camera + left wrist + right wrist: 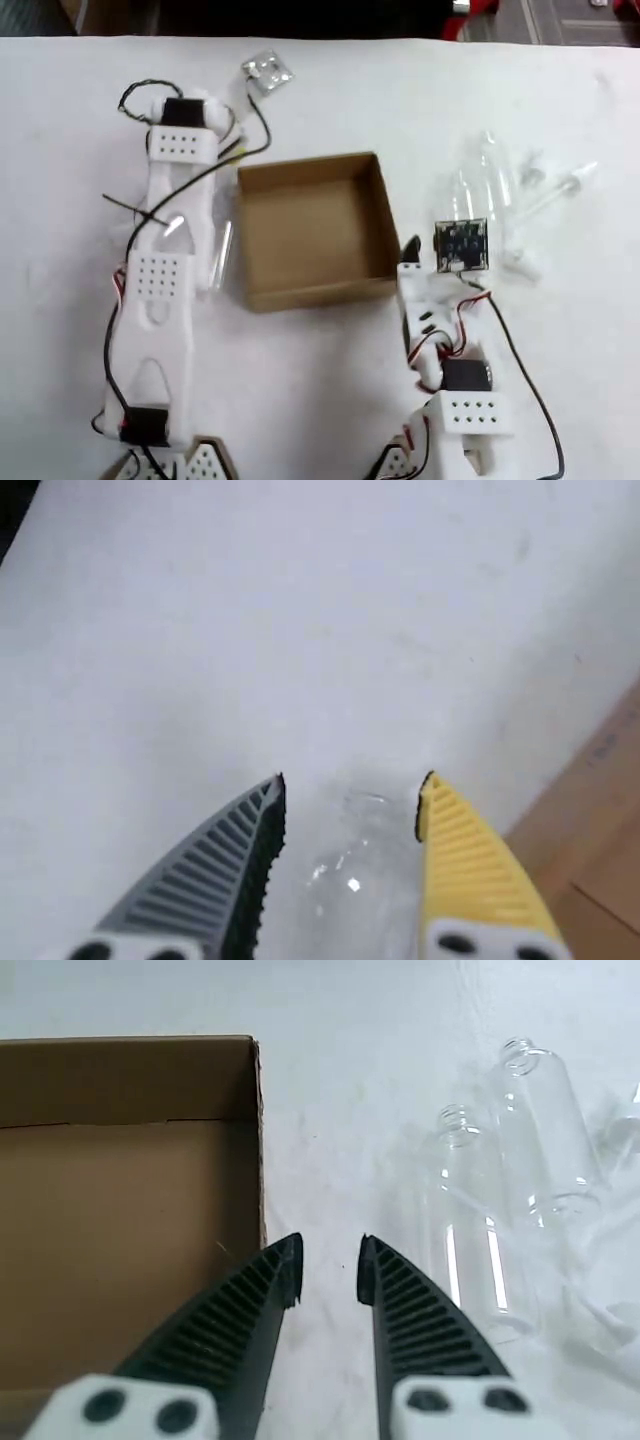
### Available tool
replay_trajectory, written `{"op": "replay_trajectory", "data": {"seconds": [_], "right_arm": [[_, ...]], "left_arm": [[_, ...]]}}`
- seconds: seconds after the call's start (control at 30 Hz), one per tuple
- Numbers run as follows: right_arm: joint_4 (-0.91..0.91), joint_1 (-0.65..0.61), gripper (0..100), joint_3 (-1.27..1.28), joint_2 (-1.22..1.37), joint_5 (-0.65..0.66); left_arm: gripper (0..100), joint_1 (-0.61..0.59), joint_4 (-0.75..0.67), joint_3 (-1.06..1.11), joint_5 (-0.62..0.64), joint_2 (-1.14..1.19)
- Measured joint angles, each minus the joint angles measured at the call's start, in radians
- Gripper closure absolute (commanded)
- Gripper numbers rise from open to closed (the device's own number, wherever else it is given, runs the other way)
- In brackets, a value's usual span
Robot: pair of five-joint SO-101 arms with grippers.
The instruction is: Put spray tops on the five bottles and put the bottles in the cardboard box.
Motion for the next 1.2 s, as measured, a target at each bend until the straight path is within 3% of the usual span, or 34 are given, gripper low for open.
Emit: {"op": "replay_trajectory", "data": {"seconds": [0.2, 0.57, 0.93, 1.2], "right_arm": [[0.0, 0.0, 91.4, 0.0, 0.0, 0.0], [0.0, 0.0, 91.4, 0.0, 0.0, 0.0], [0.0, 0.0, 91.4, 0.0, 0.0, 0.0], [0.0, 0.0, 91.4, 0.0, 0.0, 0.0]], "left_arm": [[83, -0.002, -0.104, 0.124, -0.002, 0.0], [83, -0.003, -0.11, 0.137, -0.002, 0.0], [83, -0.008, 0.077, 0.005, -0.002, 0.0], [83, -0.012, 0.087, -0.041, -0.002, 0.0]]}}
